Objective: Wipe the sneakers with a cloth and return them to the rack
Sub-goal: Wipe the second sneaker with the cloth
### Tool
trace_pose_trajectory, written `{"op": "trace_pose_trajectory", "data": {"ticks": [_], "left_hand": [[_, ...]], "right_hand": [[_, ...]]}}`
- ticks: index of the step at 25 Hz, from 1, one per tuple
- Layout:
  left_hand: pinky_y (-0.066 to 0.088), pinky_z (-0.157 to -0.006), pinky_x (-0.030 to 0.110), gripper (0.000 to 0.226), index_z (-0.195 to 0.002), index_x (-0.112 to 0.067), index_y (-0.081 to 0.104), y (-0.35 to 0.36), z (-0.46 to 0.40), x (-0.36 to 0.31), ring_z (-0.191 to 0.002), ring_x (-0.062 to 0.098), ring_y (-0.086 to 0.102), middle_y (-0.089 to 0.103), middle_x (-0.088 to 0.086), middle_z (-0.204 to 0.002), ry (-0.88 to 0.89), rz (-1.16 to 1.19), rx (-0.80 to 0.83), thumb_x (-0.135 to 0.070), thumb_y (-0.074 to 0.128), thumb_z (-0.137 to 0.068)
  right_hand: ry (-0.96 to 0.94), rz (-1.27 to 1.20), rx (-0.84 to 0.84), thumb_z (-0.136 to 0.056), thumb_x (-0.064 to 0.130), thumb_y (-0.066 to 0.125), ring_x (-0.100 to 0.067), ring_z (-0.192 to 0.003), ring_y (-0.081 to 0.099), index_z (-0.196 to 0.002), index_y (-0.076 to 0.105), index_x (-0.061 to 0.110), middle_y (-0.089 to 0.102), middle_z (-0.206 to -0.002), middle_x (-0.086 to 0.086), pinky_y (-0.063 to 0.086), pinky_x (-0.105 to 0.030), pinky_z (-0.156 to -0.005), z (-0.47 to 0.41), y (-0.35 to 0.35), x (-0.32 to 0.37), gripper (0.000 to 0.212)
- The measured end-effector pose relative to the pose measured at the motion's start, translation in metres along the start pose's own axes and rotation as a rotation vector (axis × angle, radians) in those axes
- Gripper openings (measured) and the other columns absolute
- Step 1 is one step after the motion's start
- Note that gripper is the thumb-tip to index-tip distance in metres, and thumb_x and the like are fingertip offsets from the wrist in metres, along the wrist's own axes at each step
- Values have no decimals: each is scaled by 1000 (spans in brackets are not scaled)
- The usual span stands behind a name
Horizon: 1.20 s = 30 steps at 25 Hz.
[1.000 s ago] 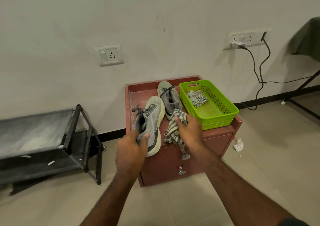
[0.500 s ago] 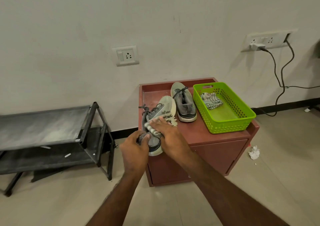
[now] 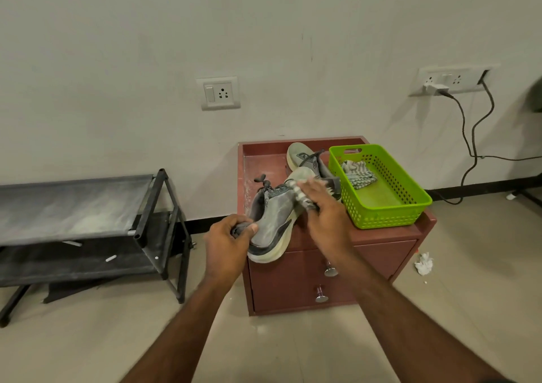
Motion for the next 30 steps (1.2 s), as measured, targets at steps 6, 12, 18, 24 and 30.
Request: {"op": "trace_pose_trajectory", "data": {"ticks": [6, 12, 18, 24, 30], "left_hand": [[51, -64, 13, 18, -78, -21, 70, -2, -4, 7, -77, 6, 64, 70, -8, -78, -53, 37, -45, -4, 72, -86], [57, -68, 22, 7, -85, -17, 73, 2, -8, 14, -77, 5, 66, 71, -8, -81, -76, 13, 26, -10, 73, -88], [59, -67, 28, 5, -88, -21, 70, 3, 6, 5, -73, 5, 67, 70, -9, -79, -22, -81, -66, -21, 75, -88], [51, -71, 8, 39, -107, -29, 67, 6, 45, 0, -81, -15, 63, 66, -22, -95, -178, 157, -187, -22, 88, -75], [55, -67, 13, 17, -101, -13, 76, 7, 29, -5, -74, -3, 69, 73, -11, -81, -40, 7, -157, -16, 78, -85]], "right_hand": [[-148, -31, 631, -91, -5, 60, -1, -141, 36, -128, 66, 26, 59, -138, 10, 29, -25, -118, 27, 48, 24, 49], [109, -287, 232, -93, -4, 59, -10, -119, 62, -121, 68, 31, 69, -120, 14, 52, -26, -98, 7, -20, 0, 46], [23, 181, 206, -89, -4, 53, -16, -147, 28, -133, 60, 35, 48, -149, 7, 32, -45, -117, -5, 24, 2, 59], [59, 234, 226, -85, -9, 50, -17, -149, 24, -138, 56, 33, 44, -152, 5, 27, -36, -119, 8, 25, -13, 68], [-11, -21, 339, -87, -1, 56, -1, -130, 50, -132, 63, 23, 59, -136, 10, 42, -30, -110, 38, 39, 17, 52]]}}
Point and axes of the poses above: each hand's wrist, its own z-axis away from the middle knuckle, its own y-axis out of the palm, x = y × z, the point moved 8 cm from there along -z, towards the middle knuckle
